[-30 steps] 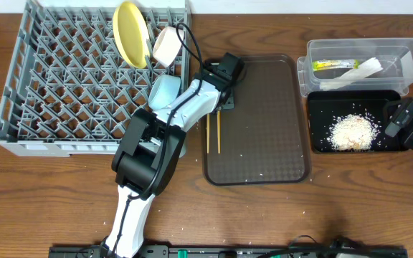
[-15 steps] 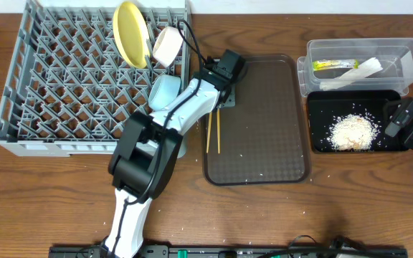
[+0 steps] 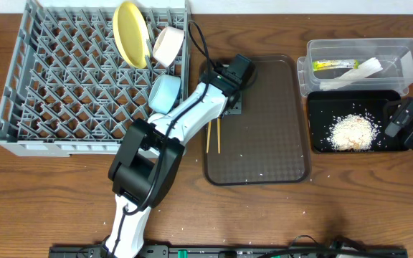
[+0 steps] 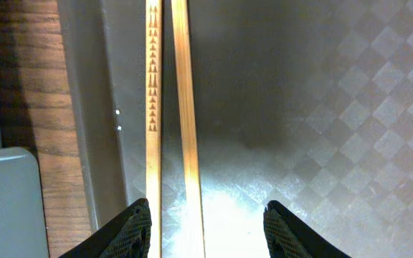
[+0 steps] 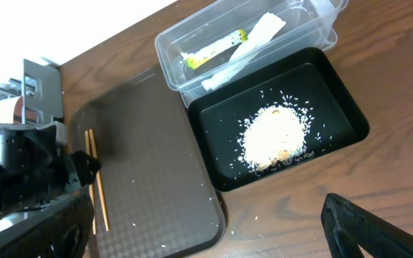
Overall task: Sort waste into correct bins and load items into the dishwasher
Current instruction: 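Carry the chopstick with the left gripper into the dish rack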
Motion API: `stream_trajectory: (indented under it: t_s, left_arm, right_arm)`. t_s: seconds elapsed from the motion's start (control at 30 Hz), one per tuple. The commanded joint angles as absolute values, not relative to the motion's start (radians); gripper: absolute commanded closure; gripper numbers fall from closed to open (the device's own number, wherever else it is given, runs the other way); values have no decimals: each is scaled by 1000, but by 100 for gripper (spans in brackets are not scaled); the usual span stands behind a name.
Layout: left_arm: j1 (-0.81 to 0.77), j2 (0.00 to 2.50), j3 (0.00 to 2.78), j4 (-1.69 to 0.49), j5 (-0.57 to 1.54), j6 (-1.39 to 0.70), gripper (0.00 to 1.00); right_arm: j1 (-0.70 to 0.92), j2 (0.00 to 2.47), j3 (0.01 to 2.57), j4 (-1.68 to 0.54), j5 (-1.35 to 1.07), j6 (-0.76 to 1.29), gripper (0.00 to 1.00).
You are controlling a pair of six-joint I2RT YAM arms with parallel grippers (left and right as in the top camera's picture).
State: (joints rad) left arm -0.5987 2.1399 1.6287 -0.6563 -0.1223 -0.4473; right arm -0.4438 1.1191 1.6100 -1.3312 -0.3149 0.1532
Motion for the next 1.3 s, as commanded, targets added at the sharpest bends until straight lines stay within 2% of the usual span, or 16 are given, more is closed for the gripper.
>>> stream_trajectory:
  t_s: [0.0, 0.27, 0.4, 0.73, 0.93, 1.0, 1.27]
  left_arm:
    - [-595, 2148, 1617, -653, -143, -439, 47]
    - [-595, 2184, 1616, -638, -142, -451, 48]
    - [-597, 2195, 1616, -638, -142, -451, 55]
    - [-602, 2247, 1614, -638, -135, -489, 56]
    - [-606, 2247, 1614, -639, -80, -493, 75]
    - [-617, 2247, 1614, -647, -60, -492, 92]
    - [-624, 2201, 1621, -686, -15, -443, 93]
  right_arm:
    - [-447, 1124, 1619, -1332, -318, 164, 1]
    - [-447, 1124, 1619, -1332, -318, 163, 1]
    - [-448, 1124, 1619, -1332, -318, 164, 1]
    - [-448, 1124, 1619, -1332, -318, 163, 1]
    - [-448, 1124, 1619, -1332, -318, 164, 1]
    - [-447, 1124, 1619, -1332, -318, 164, 1]
    - [-448, 1124, 1619, -1332, -318, 164, 1]
